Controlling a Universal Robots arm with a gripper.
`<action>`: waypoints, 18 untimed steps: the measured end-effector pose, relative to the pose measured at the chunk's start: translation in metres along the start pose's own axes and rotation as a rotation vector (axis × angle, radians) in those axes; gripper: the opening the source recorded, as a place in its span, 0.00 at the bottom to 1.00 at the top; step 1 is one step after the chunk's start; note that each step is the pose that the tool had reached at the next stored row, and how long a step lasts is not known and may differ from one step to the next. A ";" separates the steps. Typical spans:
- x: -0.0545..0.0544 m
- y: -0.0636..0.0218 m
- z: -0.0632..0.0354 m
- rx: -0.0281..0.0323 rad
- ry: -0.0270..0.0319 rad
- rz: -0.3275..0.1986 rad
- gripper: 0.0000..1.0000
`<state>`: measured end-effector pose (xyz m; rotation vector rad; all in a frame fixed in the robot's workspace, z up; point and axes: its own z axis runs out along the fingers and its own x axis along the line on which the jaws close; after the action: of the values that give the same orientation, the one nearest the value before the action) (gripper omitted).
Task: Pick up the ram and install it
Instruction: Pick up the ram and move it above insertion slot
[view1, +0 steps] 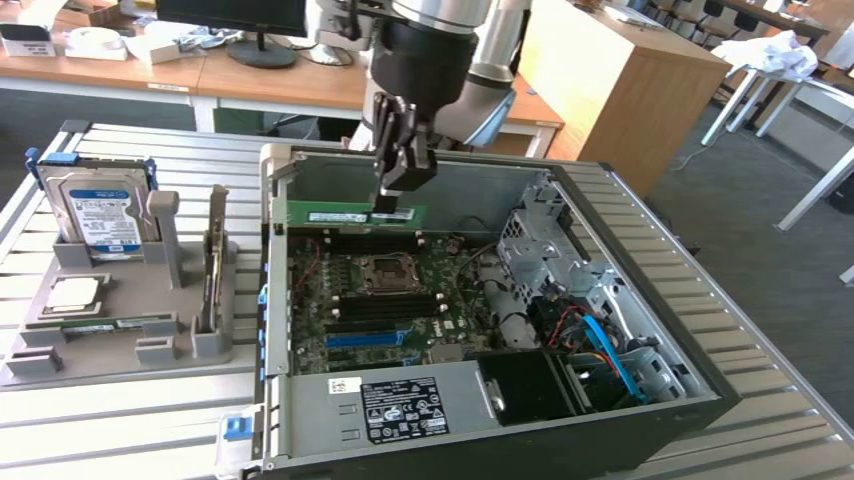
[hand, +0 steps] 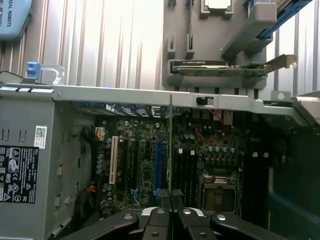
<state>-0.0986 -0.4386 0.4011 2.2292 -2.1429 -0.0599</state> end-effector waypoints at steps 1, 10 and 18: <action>0.000 -0.0028 -0.0002 -0.0013 -0.0001 0.000 0.12; 0.001 -0.0257 -0.0016 -0.0105 -0.0004 0.000 0.12; 0.002 -0.0445 -0.0028 -0.0177 -0.0006 0.000 0.12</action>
<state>-0.0540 -0.4386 0.4012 2.2200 -2.1342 -0.0792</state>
